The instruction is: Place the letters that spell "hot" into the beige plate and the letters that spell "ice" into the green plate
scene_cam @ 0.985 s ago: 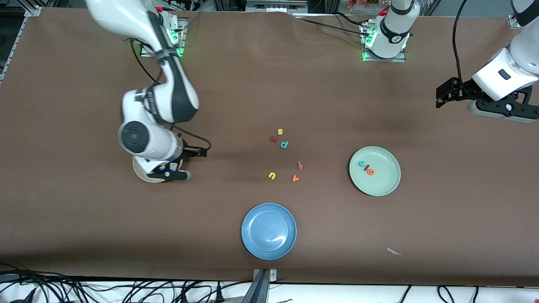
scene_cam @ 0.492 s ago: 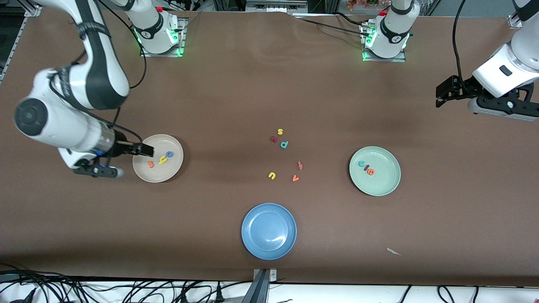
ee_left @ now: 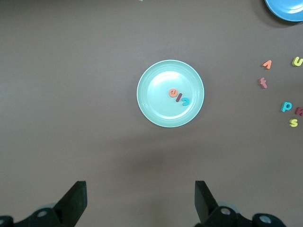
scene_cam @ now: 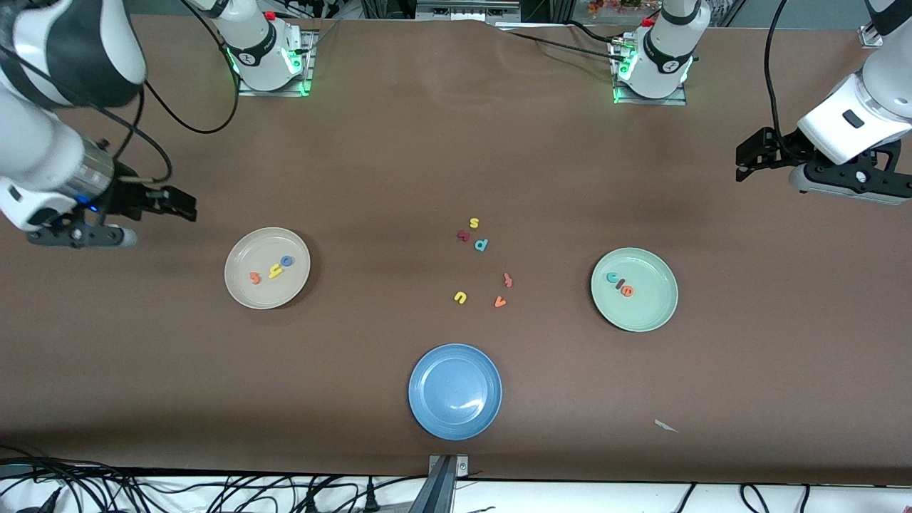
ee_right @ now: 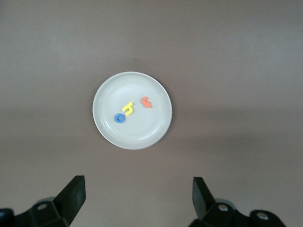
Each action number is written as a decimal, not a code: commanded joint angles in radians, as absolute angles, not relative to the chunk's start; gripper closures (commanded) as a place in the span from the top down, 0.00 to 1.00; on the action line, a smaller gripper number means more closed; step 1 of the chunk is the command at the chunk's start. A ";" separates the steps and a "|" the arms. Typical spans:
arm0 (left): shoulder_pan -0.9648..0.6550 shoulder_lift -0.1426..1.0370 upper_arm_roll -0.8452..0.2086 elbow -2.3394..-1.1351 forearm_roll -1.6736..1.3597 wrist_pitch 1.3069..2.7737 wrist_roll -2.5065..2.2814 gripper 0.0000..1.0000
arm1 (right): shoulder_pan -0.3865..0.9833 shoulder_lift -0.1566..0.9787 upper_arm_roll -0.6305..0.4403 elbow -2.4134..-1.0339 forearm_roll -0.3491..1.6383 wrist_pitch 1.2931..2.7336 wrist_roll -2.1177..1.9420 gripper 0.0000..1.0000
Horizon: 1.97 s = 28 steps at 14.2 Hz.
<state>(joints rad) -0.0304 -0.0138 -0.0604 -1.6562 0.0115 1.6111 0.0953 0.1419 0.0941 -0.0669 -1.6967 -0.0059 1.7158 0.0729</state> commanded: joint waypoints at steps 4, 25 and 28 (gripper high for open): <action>-0.029 -0.014 -0.064 -1.641 0.005 1.603 0.098 1.00 | 0.115 0.011 -0.044 -1.652 -0.035 1.560 0.020 1.00; -0.028 -0.014 -0.084 -1.640 0.021 1.597 0.098 1.00 | 0.078 0.009 -0.048 -1.609 -0.023 1.526 -0.060 1.00; -0.028 -0.014 -0.086 -1.640 0.021 1.597 0.097 1.00 | 0.078 0.009 -0.048 -1.609 -0.023 1.519 -0.058 1.00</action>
<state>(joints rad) -0.0294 -0.0138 -0.0821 -1.6562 0.0116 1.6102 0.0953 0.0883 -0.0020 -0.0585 -1.6376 -0.0183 1.5450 -0.0468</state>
